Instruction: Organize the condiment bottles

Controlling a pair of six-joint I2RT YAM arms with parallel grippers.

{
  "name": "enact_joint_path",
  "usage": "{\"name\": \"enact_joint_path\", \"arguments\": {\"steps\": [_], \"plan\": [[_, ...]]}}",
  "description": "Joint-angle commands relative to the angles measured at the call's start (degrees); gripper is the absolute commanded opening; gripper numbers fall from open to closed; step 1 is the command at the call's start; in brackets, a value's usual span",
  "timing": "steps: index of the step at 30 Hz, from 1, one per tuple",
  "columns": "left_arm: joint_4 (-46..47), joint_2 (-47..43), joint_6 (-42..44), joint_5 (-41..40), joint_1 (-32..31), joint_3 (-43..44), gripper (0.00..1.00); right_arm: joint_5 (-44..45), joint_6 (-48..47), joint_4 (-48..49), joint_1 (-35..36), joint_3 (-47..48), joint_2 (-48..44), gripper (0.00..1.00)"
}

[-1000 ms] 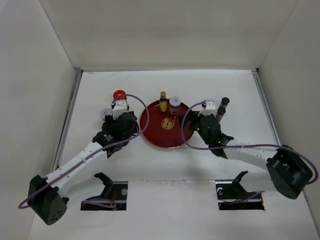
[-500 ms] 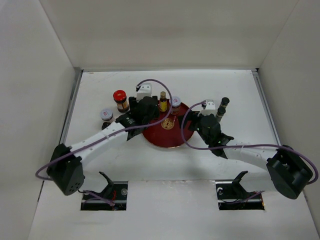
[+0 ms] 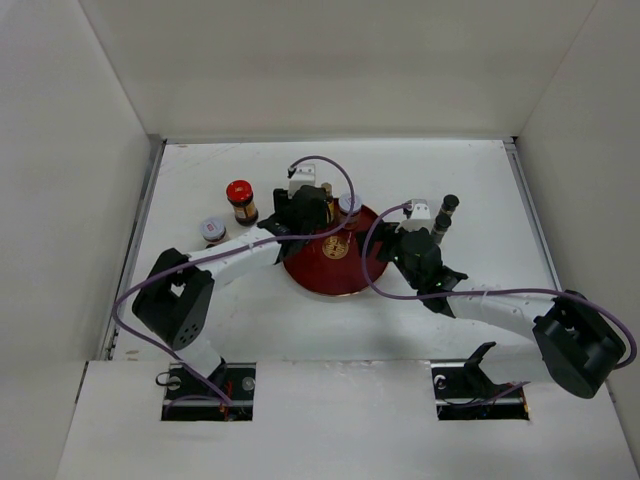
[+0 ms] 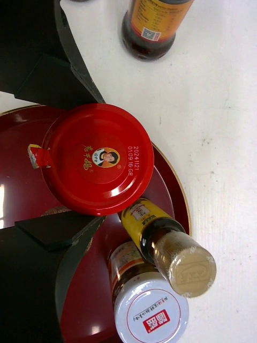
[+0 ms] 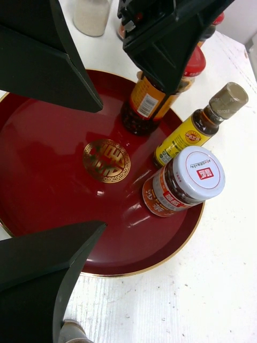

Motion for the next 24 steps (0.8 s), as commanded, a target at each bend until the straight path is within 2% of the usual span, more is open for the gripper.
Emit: {"name": "enact_joint_path", "arguments": {"steps": [1, 8, 10, 14, 19, 24], "plan": [[9.3, -1.0, 0.9, 0.0, -0.2, 3.3, 0.32, -0.6, 0.5, 3.0, 0.1, 1.7, -0.7, 0.88], [9.9, -3.5, 0.4, 0.4, 0.0, 1.7, 0.7, -0.5, 0.3, 3.0, 0.1, 1.7, -0.7, 0.89], [9.7, -5.7, 0.4, 0.1, 0.4, 0.9, 0.76, -0.5, 0.6, 3.3, -0.1, 1.4, -0.9, 0.89], [9.9, -10.2, -0.4, -1.5, 2.8, -0.8, 0.82, -0.5, 0.3, 3.3, 0.1, 1.6, -0.5, 0.89], [9.2, -14.7, -2.0, -1.5, 9.4, -1.1, 0.82, -0.6, 0.5, 3.4, 0.1, 1.6, 0.1, 0.89], [1.4, -12.1, -3.6, -0.9, 18.6, 1.9, 0.83, -0.5, 0.6, 3.8, -0.1, 1.1, -1.2, 0.85]]}}
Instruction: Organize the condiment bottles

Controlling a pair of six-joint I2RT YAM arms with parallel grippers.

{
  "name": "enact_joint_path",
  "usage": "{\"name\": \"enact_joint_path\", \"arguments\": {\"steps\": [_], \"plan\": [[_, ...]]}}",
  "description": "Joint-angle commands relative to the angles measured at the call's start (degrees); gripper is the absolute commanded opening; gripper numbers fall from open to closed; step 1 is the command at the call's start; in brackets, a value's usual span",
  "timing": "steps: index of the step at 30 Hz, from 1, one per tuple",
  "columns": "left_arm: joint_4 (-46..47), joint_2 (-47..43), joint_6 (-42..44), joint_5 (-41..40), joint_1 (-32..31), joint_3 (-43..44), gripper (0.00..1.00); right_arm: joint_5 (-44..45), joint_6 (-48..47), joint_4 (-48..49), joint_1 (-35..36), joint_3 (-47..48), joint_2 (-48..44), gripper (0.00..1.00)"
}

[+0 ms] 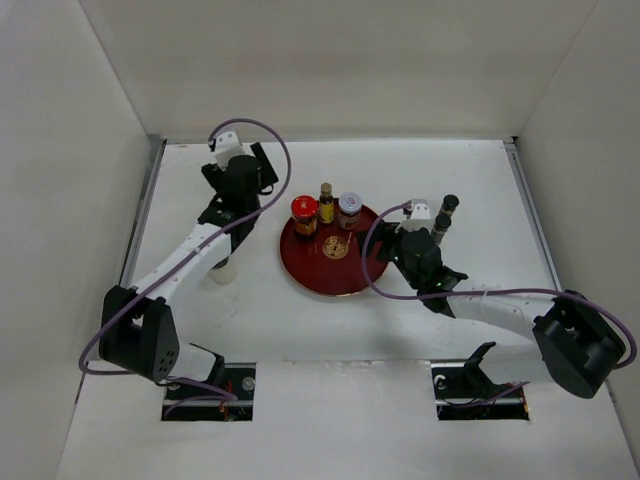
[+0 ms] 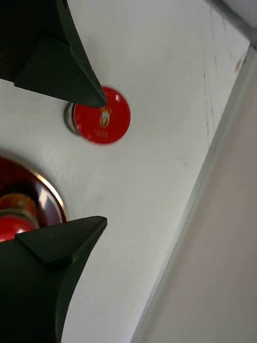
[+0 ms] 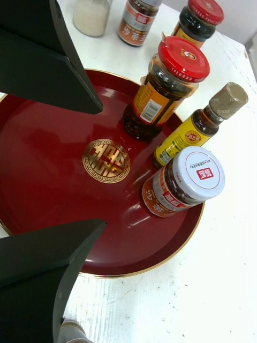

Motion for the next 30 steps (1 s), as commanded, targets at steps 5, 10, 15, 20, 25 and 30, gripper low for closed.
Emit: {"name": "enact_joint_path", "arguments": {"steps": [5, 10, 15, 20, 25, 30], "plan": [[-5.1, 5.0, -1.6, 3.5, 8.8, 2.6, 0.84, 0.2, 0.0, 4.7, 0.1, 0.6, -1.7, 0.62], [-5.9, 10.4, -1.9, 6.9, 11.3, 5.0, 0.86, 0.5, -0.4, 4.7, 0.1, 0.8, -1.5, 0.6], [-5.8, 14.5, -1.9, 11.0, 12.0, 6.9, 0.86, 0.5, -0.8, 4.7, 0.2, 1.0, -1.5, 0.66], [-6.0, 16.6, -1.6, 10.8, 12.0, 7.7, 0.81, 0.4, -0.9, 4.2, 0.4, 1.3, -0.9, 0.68], [-5.5, 17.2, -1.6, 10.6, 11.9, 6.6, 0.68, 0.3, -0.7, 4.1, 0.4, 1.3, -0.9, 0.69], [-4.8, 16.2, -1.7, 10.4, 11.6, 5.7, 0.4, 0.1, -0.5, 3.9, 0.4, 1.3, -0.9, 0.7]]}}
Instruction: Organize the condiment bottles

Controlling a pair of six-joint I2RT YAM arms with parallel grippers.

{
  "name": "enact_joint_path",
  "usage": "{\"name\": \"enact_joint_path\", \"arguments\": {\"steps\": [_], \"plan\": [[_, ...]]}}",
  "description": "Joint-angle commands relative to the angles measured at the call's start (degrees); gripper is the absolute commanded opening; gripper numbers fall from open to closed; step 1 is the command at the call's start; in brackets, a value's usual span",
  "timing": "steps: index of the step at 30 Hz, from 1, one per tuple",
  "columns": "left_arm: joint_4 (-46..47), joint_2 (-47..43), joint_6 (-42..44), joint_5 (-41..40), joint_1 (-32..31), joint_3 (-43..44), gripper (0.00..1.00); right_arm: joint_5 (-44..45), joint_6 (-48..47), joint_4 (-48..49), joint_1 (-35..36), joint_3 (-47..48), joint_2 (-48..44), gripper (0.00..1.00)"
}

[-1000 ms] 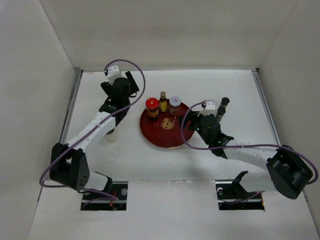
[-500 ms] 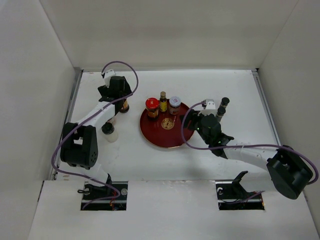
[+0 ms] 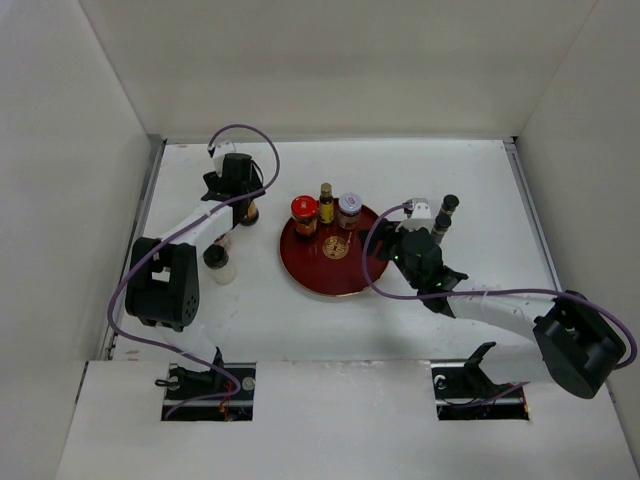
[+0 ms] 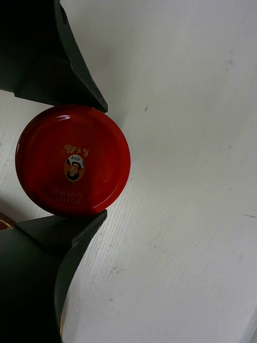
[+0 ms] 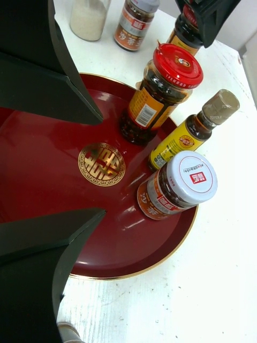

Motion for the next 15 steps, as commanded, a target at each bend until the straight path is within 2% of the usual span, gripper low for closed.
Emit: {"name": "enact_joint_path", "arguments": {"steps": [1, 5, 15], "plan": [[2.4, -1.7, -0.5, 0.3, -0.3, 0.6, 0.35, 0.3, -0.3, 2.7, 0.4, 1.2, -1.0, 0.7], [3.1, -6.1, -0.8, -0.1, -0.8, 0.5, 0.27, -0.2, 0.2, 2.6, 0.1, 1.2, -0.7, 0.71], [2.9, -19.2, 0.4, -3.6, -5.2, -1.0, 0.26, -0.4, 0.3, 3.0, 0.4, 1.0, -1.0, 0.71]]}}
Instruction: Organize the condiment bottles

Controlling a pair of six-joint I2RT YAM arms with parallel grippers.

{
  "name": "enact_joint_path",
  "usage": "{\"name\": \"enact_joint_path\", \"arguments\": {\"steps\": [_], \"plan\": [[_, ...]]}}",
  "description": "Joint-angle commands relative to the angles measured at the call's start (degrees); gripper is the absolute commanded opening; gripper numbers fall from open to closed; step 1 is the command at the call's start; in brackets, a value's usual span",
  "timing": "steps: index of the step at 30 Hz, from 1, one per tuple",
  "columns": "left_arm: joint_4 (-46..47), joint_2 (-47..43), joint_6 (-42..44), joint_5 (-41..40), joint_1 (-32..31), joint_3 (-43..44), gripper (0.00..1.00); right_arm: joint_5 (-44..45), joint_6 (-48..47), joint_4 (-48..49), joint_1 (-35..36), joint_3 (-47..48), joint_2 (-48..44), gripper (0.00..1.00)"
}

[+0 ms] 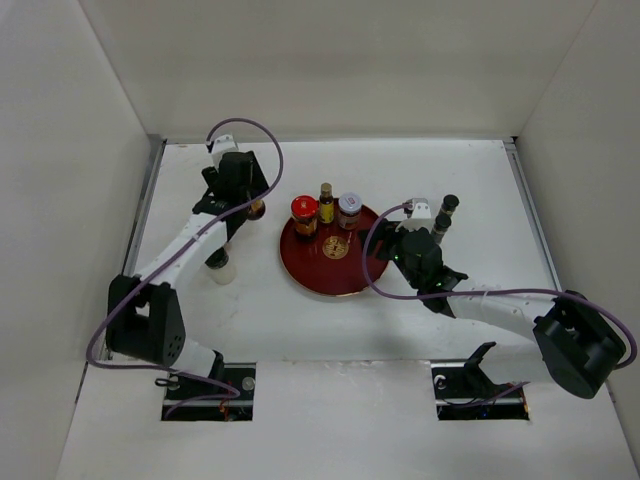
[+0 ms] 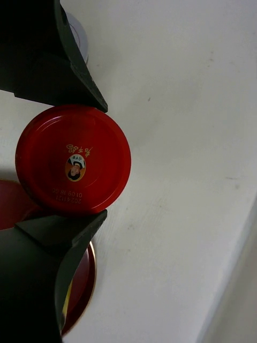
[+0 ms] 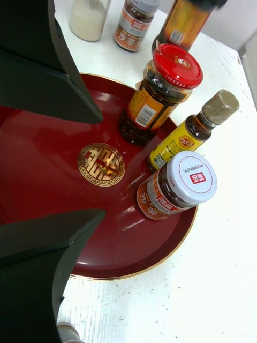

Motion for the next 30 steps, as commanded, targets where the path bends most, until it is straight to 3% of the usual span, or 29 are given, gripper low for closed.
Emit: {"name": "enact_joint_path", "arguments": {"steps": [1, 12, 16, 23, 30], "plan": [[6.4, -8.5, 0.4, -3.0, -1.7, 0.7, 0.25, -0.5, 0.4, 2.5, 0.3, 1.2, -0.9, 0.71], [-7.0, -23.1, 2.2, -7.3, -11.1, -1.6, 0.25, -0.2, 0.4, 2.8, -0.1, 0.7, -1.5, 0.72], [-9.3, -25.7, 0.6, -6.5, -17.3, -3.0, 0.25, 0.7, 0.5, 3.1, -0.5, 0.0, -2.8, 0.73], [-5.5, -21.4, -1.9, -6.7, -27.8, -3.1, 0.25, 2.4, 1.7, 3.2, -2.8, -1.9, -5.8, 0.74], [4.5, -10.3, -0.7, -5.2, -32.2, -1.0, 0.25, 4.5, 3.5, 2.5, -5.6, -3.6, -8.3, 0.75]]}}
